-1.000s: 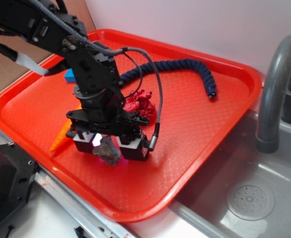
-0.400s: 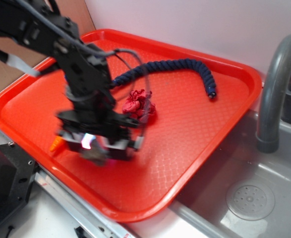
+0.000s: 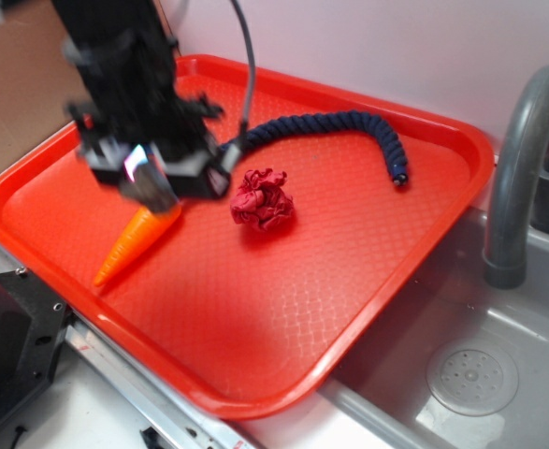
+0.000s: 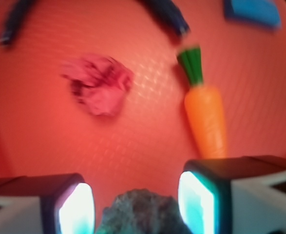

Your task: Grab the rock.

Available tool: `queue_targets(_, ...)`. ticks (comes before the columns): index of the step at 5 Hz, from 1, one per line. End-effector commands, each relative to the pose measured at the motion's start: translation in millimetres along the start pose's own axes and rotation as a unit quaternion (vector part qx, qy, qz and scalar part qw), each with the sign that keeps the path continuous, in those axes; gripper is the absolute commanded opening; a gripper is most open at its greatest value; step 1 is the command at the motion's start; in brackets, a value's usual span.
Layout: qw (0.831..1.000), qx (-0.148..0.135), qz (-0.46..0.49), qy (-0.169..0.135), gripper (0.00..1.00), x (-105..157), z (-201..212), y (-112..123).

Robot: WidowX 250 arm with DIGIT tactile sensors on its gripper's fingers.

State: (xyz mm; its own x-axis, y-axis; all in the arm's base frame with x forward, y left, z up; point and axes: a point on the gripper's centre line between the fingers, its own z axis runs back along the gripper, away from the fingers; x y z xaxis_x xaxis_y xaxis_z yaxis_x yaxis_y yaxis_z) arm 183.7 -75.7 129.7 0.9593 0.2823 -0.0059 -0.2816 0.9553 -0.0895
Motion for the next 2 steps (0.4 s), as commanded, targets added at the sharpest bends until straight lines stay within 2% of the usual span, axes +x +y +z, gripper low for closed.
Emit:
queue_targets(1,0.993,-0.037,-0.099,-0.046,0.0,-12.3,94.1,6.4)
queue_targets(2,0.99,-0.015,-0.133,-0.036,0.0,-13.8,86.5,5.7)
